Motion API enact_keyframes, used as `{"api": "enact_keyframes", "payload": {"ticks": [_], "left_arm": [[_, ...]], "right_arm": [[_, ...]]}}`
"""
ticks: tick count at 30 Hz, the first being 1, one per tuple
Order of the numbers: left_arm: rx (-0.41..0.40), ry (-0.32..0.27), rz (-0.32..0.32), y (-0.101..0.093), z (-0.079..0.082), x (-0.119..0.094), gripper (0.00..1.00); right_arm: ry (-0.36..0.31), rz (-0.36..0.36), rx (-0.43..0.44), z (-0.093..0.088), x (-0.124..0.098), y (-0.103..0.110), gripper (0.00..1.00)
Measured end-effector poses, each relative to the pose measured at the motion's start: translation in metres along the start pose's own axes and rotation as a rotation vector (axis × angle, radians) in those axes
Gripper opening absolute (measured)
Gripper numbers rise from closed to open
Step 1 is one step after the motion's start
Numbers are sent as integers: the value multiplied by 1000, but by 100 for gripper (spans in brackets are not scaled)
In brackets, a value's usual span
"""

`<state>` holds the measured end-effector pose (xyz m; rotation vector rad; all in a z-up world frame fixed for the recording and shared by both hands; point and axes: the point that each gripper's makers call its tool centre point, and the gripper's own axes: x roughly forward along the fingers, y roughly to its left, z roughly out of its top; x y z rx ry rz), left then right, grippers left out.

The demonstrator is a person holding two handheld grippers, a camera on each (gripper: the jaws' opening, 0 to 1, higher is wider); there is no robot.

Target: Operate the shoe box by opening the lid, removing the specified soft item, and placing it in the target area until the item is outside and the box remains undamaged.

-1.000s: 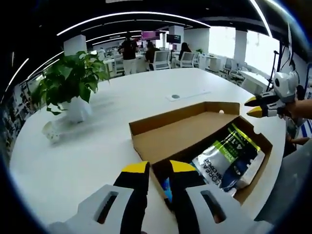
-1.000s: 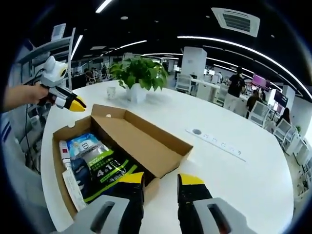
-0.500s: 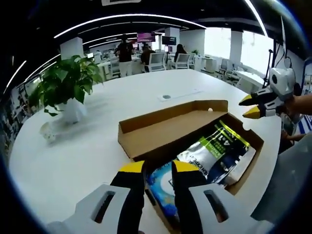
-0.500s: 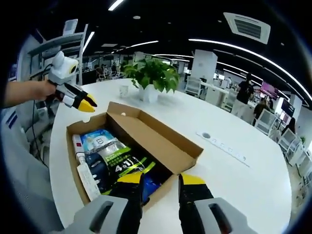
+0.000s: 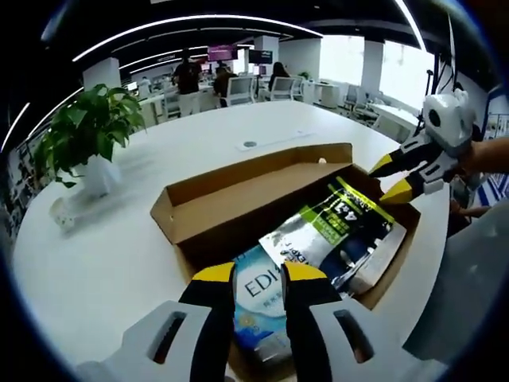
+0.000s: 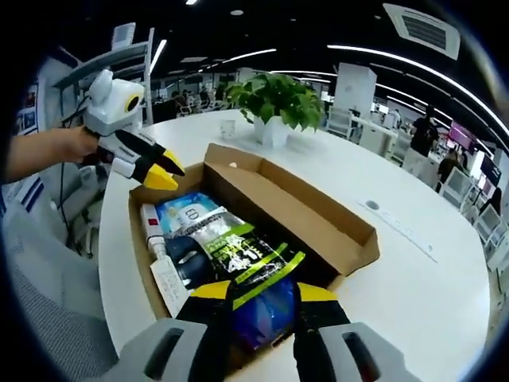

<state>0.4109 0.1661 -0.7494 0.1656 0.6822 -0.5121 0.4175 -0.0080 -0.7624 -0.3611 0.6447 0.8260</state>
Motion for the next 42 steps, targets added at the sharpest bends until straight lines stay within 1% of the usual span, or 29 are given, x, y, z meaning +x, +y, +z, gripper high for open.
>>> {"api": "enact_keyframes", "payload": {"ticks": [4,6,7,9,10,12,14,18,21,23,25,28,30,34,37,42], "left_arm": [[14,13,-5,-2,-3,2,22],[15,20,-9,-2,-5,4,22],[15,22,-10,-3,-6,5,22],[10,23,-14,-4,-7,6,22],[10,24,-15,-5,-8,6,22],[7,22,-17,-7,-9,6,22],[3,19,-21,-8,-10,6,22],[-7,20,-22,-7,-13,5,22],[-11,18,-21,-6,-13,4,22],[-16,19,-20,-4,-14,4,22],[-18,18,-21,-4,-15,3,22],[-20,23,-24,-3,-17,3,22],[-18,29,-27,-3,-18,3,22],[-16,46,-39,-4,-22,7,22],[-21,64,-53,-6,-24,11,22],[-32,83,-74,-9,-27,18,22]], "right_arm": [[30,11,2,2,7,6,27],[63,3,1,1,11,6,28],[68,3,-1,0,12,7,28],[122,-7,7,-5,15,7,29],[122,-1,11,-3,17,8,29],[150,6,62,-7,18,10,28],[161,17,83,-8,20,12,28],[184,14,98,-12,24,12,25],[201,5,121,-16,27,11,25],[193,13,143,-15,29,12,24],[182,8,149,-13,29,12,21],[170,-1,135,-12,30,12,15],[171,-8,100,-12,30,12,8],[171,-13,92,-13,31,12,7],[179,-13,81,-15,33,13,4],[196,-13,19,-20,36,14,1]]}}
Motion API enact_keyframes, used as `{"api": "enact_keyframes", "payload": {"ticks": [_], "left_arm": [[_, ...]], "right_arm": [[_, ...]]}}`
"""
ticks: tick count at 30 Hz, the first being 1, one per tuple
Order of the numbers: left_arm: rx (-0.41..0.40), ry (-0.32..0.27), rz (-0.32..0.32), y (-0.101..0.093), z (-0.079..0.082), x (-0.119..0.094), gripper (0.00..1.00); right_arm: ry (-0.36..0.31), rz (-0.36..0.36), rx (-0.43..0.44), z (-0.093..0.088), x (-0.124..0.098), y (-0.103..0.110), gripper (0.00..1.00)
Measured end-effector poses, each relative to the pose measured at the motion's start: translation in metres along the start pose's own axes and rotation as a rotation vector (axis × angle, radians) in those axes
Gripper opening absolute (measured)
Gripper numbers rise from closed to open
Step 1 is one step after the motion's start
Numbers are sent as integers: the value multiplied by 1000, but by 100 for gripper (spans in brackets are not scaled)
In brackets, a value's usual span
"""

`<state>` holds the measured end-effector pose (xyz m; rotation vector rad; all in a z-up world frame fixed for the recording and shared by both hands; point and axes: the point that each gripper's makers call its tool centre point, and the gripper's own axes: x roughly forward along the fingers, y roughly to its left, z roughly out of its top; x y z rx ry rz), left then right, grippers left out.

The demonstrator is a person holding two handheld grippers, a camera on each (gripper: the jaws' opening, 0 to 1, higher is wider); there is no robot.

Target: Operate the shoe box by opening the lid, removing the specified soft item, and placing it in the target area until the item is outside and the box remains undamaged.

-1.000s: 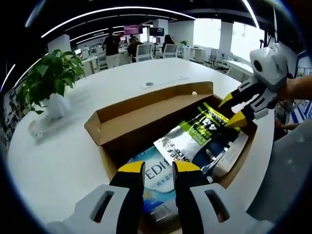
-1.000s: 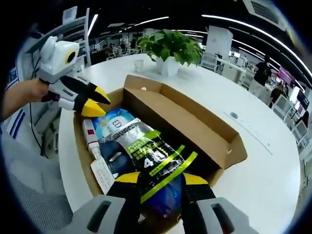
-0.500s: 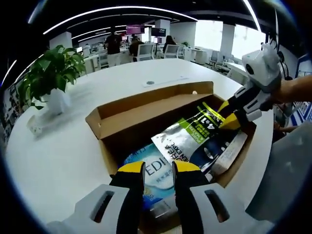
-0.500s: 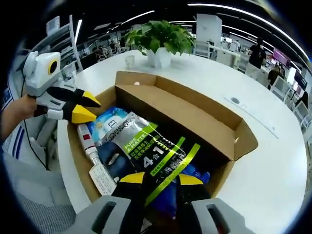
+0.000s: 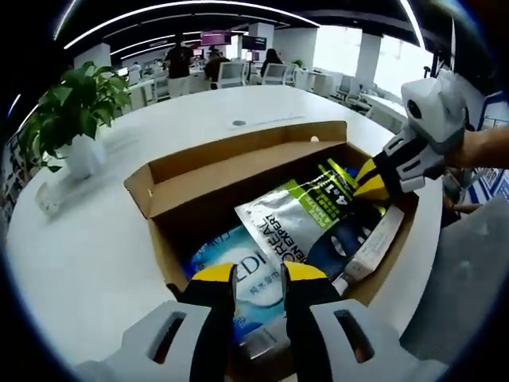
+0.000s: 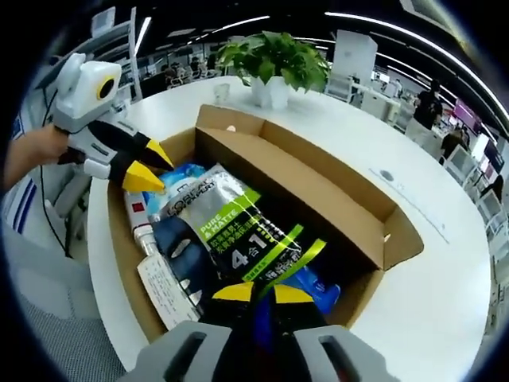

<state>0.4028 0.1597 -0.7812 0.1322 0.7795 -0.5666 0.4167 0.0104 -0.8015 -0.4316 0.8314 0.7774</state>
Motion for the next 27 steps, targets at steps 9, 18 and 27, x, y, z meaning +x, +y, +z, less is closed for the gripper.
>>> {"api": "enact_keyframes", "payload": {"ticks": [9,18,27], "left_arm": [[-13,20,-38,-9,-3,13,21],[-44,10,-96,-19,0,24,11],[-131,-31,-110,-18,6,23,1]], "right_arm": [[18,2,-27,-4,3,-1,0],[17,0,-47,-6,3,0,0],[1,3,3,-6,2,0,0]]}}
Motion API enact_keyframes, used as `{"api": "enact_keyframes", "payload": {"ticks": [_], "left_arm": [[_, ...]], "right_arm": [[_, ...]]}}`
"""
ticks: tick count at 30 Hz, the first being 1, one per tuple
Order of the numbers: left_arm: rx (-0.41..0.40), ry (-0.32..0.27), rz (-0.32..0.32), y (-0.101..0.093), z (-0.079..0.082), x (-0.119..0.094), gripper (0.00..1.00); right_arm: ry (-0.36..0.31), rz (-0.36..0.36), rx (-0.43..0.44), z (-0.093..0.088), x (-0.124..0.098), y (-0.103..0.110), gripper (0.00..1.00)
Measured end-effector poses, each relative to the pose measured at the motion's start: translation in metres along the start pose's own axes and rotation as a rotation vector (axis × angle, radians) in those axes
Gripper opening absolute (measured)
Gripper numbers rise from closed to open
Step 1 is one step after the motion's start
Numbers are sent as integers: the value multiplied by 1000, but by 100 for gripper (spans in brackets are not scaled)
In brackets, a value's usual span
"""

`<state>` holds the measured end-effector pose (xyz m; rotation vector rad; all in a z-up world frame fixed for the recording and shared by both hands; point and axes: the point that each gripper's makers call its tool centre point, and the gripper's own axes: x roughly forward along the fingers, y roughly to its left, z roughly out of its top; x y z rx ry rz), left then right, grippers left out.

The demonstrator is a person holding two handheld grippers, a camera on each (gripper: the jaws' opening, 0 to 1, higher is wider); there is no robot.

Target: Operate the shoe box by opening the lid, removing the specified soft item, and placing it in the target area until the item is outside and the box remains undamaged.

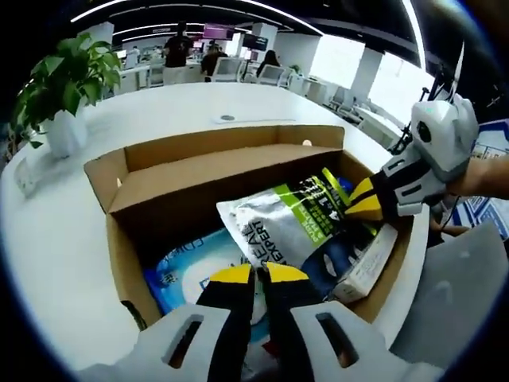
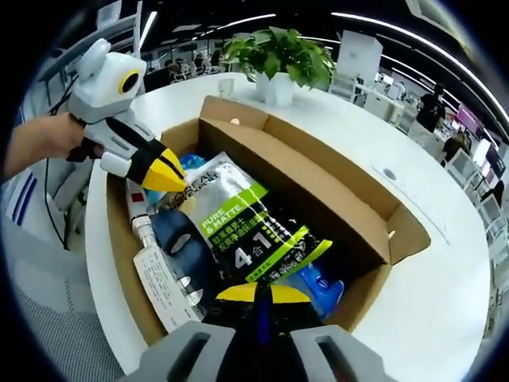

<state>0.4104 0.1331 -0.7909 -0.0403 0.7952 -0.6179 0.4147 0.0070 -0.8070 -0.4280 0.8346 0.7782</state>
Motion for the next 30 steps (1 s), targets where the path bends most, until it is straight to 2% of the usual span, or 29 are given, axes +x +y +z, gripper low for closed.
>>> {"api": "enact_keyframes", "payload": {"ticks": [10,14,30], "left_arm": [[1,-21,15,-3,5,-5,0],[8,-27,18,-5,9,-9,0],[39,-65,24,-15,33,-21,0]], "right_arm": [[-44,11,49,7,-10,2,0],[-74,17,94,13,-16,2,0],[-153,20,161,24,-40,-6,0]]}}
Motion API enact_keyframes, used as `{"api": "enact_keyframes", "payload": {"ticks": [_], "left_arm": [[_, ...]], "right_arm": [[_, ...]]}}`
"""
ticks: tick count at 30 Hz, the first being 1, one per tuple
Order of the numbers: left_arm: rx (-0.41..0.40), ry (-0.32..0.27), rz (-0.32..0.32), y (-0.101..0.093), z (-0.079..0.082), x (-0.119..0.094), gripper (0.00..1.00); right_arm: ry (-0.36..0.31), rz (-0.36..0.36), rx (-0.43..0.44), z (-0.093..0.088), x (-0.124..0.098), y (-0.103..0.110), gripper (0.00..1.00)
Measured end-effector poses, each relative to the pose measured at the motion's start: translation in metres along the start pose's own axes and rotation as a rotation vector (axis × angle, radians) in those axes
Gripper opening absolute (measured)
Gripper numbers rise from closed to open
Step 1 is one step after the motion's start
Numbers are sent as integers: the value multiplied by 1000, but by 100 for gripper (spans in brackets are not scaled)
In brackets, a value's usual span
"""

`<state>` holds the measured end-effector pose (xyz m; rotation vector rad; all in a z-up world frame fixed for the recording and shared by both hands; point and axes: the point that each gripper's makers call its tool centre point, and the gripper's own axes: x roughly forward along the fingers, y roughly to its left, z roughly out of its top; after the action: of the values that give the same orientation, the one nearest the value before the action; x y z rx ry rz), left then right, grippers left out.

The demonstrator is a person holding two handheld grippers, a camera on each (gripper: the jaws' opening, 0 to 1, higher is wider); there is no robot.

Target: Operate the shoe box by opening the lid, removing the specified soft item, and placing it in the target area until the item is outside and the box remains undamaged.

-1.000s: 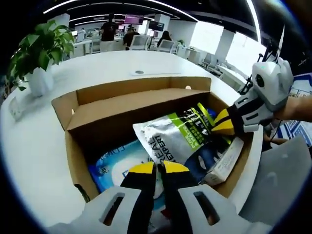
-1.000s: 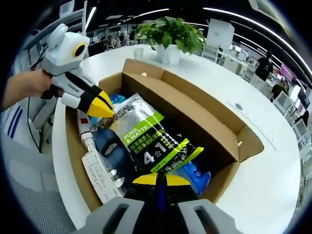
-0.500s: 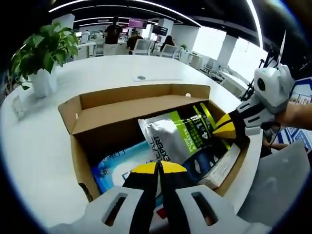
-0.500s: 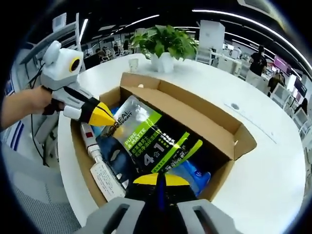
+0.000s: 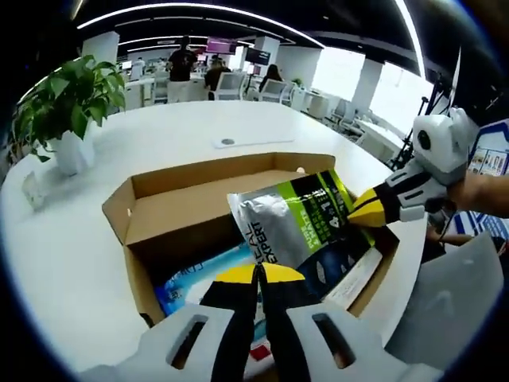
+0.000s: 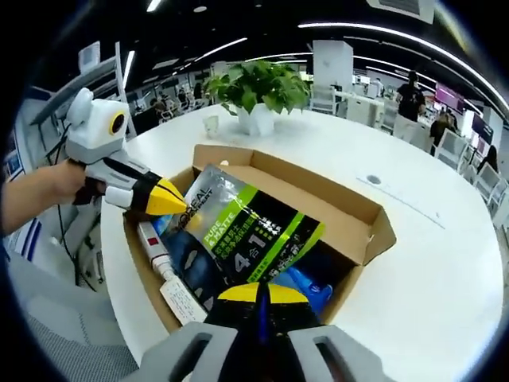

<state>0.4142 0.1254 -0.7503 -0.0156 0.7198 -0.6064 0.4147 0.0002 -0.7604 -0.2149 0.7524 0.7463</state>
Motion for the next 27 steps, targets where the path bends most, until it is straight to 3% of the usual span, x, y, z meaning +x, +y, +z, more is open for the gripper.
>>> {"api": "enact_keyframes", "payload": {"ticks": [10,27], "left_arm": [[25,-5,-16,-15,15,-1,0],[72,-5,-74,-55,33,10,0]], "right_arm": [[-31,-2,15,6,-20,-8,0],[-54,-31,77,-4,-57,-35,0]]}}
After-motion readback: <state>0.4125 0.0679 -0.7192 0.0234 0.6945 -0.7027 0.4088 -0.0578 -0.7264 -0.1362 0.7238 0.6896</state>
